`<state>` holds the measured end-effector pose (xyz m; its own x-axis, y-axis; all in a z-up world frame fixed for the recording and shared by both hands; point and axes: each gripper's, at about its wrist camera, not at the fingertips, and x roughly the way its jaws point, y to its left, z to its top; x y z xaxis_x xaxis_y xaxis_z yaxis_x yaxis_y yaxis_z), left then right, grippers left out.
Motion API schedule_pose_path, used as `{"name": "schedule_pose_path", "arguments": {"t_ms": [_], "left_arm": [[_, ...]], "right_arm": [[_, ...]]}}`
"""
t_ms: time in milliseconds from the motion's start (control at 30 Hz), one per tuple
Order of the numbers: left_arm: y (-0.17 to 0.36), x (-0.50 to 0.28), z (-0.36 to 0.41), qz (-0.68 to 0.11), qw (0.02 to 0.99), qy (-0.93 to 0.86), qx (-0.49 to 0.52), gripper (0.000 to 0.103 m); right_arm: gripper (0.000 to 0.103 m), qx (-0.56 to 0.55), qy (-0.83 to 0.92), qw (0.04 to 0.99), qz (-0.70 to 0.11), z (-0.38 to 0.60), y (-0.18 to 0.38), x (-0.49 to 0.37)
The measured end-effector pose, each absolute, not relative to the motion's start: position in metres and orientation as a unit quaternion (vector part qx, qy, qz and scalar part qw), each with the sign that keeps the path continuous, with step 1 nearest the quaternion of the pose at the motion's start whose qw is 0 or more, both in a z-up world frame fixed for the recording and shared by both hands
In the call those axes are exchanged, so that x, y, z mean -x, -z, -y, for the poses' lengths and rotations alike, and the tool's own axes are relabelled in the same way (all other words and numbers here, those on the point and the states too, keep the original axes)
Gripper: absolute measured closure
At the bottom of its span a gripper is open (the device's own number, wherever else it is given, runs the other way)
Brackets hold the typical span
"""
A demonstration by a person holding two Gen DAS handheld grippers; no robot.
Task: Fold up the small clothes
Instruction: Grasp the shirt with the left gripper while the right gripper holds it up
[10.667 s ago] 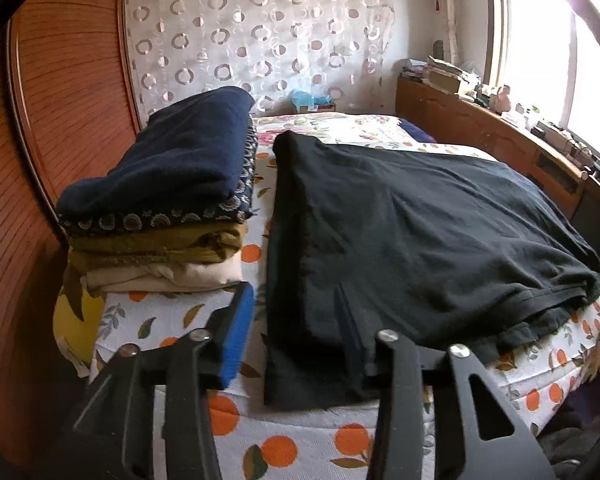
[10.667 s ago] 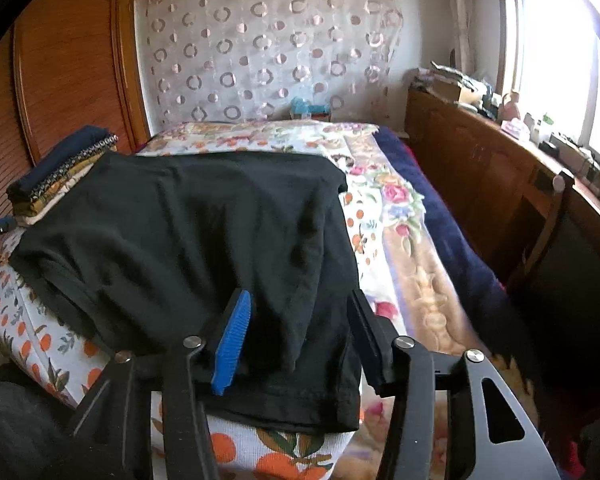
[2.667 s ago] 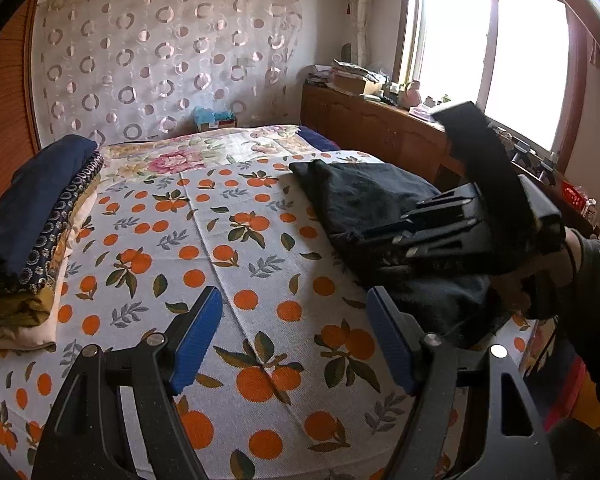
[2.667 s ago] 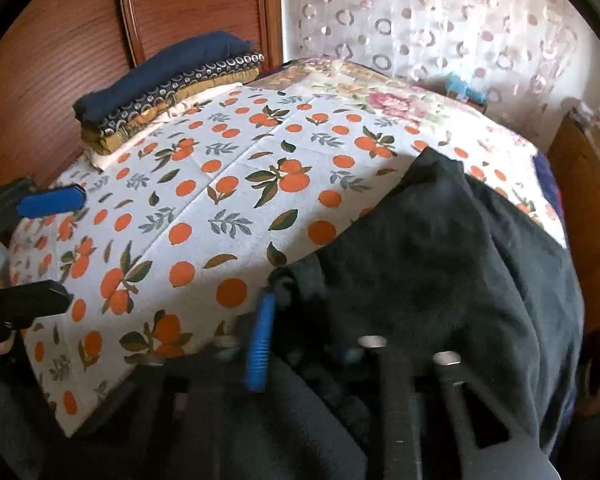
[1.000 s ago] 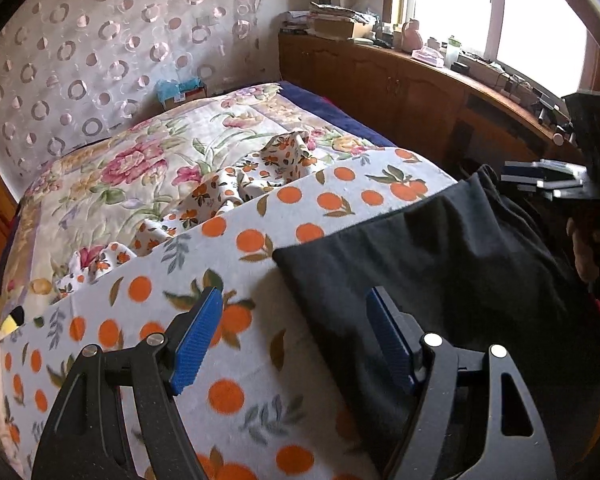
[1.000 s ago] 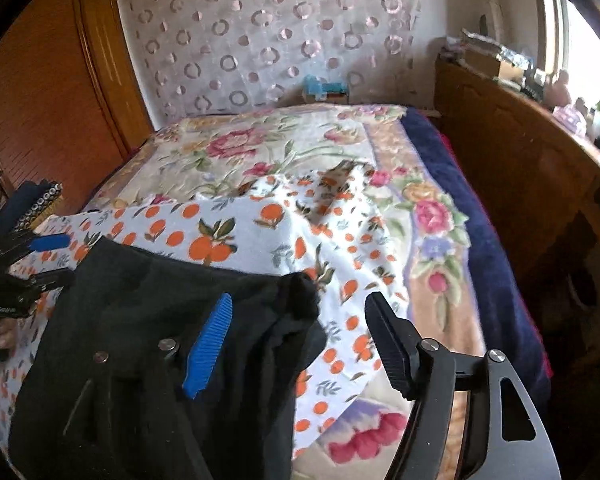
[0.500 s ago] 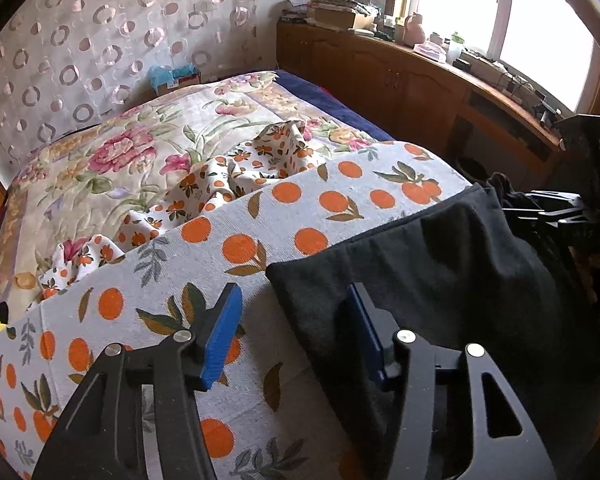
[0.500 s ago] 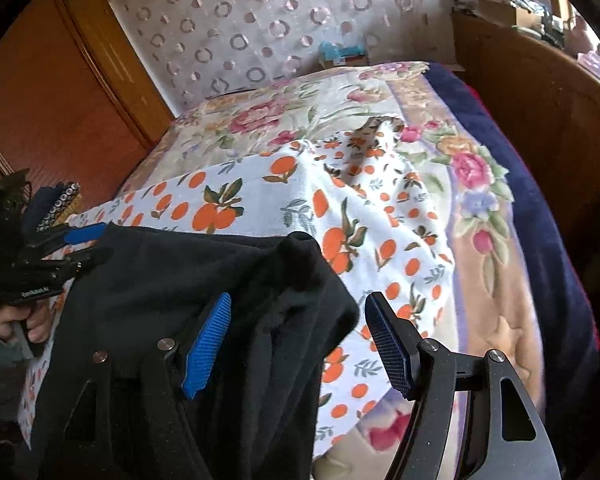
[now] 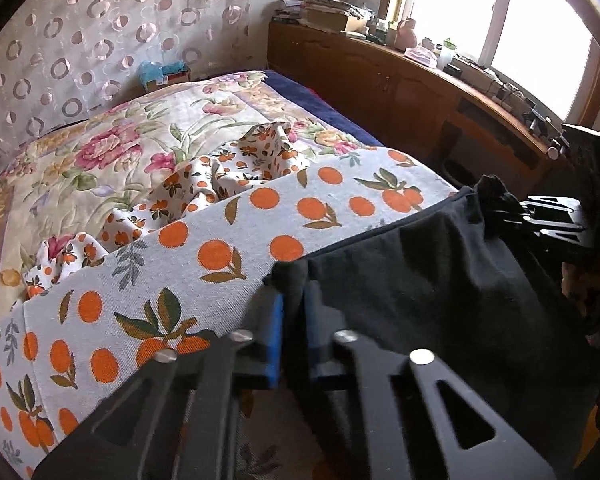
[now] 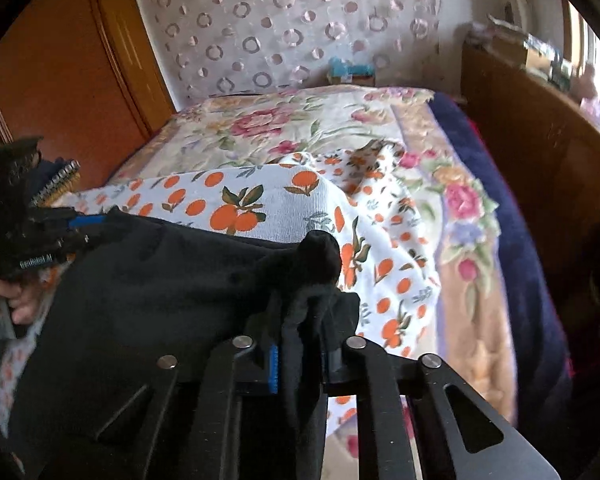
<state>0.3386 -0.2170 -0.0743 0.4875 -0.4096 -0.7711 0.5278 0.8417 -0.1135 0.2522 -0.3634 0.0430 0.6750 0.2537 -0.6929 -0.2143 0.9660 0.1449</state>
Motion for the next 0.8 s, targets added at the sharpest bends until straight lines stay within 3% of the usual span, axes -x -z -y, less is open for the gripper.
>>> {"name": "schedule_pose_path", "arguments": {"t_ms": [300,800], "left_arm": [[0.03,-0.305,0.215,-0.36,0.884,0.293,-0.054,0.097],[-0.091,-0.194,0.164,-0.212,0.925,0.316,-0.011,0.098]], "right_arm": [[0.095,-0.008,-0.108,0.939,-0.328,0.354,-0.063,-0.226],[0.096,0.027,-0.134,0.977,-0.166,0.323,-0.15,-0.089]]}}
